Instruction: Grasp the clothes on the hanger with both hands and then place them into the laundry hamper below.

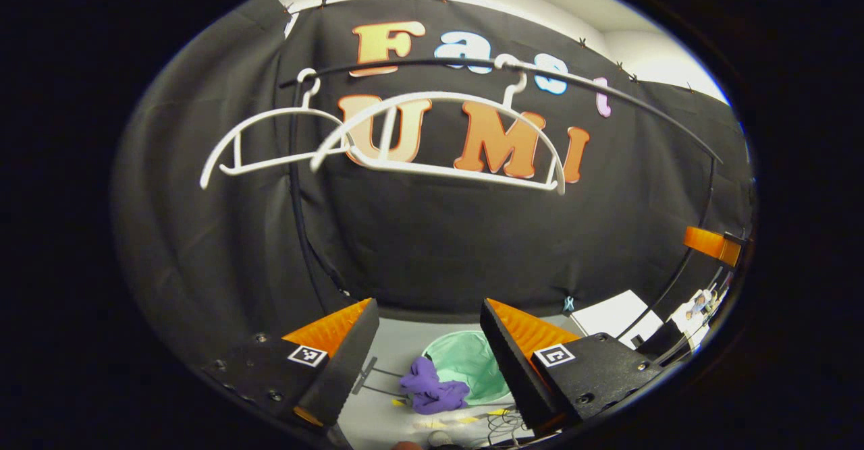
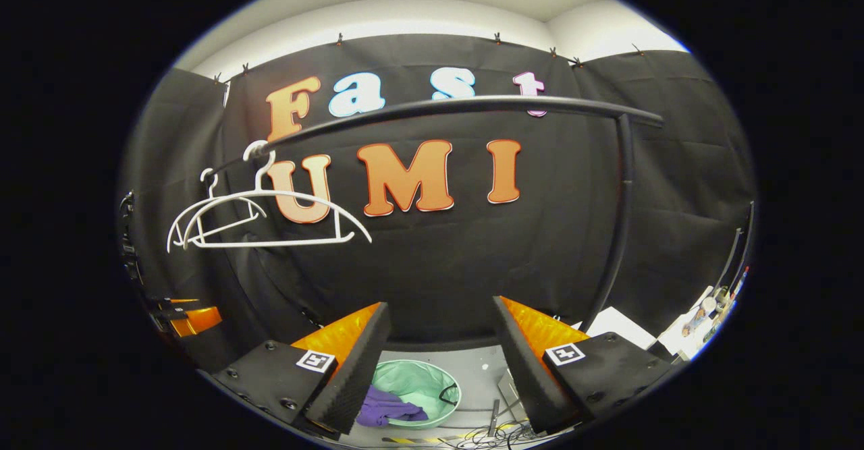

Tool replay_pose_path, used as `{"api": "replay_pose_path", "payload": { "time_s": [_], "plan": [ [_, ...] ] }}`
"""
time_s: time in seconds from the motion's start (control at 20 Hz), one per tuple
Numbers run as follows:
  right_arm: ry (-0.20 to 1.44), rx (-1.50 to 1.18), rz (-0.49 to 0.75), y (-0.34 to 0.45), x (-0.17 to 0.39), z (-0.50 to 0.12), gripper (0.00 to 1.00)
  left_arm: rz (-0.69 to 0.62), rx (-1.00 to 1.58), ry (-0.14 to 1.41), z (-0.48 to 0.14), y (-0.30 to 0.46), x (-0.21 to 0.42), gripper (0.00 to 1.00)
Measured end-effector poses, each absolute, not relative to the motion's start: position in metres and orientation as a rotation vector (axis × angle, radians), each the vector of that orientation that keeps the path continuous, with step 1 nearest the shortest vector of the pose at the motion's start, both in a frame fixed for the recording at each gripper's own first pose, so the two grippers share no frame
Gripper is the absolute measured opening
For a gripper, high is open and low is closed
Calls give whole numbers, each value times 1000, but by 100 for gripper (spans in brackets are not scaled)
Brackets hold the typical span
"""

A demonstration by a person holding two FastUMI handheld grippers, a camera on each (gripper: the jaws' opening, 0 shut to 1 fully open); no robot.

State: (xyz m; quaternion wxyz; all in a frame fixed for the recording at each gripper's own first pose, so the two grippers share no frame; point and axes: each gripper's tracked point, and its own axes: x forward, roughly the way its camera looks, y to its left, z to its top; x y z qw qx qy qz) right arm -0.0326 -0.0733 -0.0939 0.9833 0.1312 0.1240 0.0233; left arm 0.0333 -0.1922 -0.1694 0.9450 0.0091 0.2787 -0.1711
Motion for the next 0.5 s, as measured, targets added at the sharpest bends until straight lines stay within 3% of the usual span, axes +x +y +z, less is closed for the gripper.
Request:
{"api": "replay_pose_path", "payload": {
  "time_s": [0.05,0.1,0.2,0.25,0.3,0.4,0.45,0.5],
  "plan": [
    [237,269,43,-80,-38,-87,100,-338,13,537,-152,-186,31,96],
    [228,271,39,-87,-42,-80,89,-328,9,505,-135,-181,28,96],
    [215,266,32,-104,-55,-69,89,-305,12,461,-112,-176,21,96],
    [209,269,28,-114,-60,-64,98,-288,10,444,-102,-173,19,96],
    [207,273,27,-123,-68,-58,89,-273,5,433,-93,-173,15,96],
    [203,294,36,-137,-81,-47,89,-250,-4,403,-74,-168,7,96],
    [202,307,46,-142,-87,-42,100,-239,-8,382,-64,-164,6,96],
    [202,307,56,-149,-93,-39,98,-223,-2,372,-55,-159,1,94]
  ]
}}
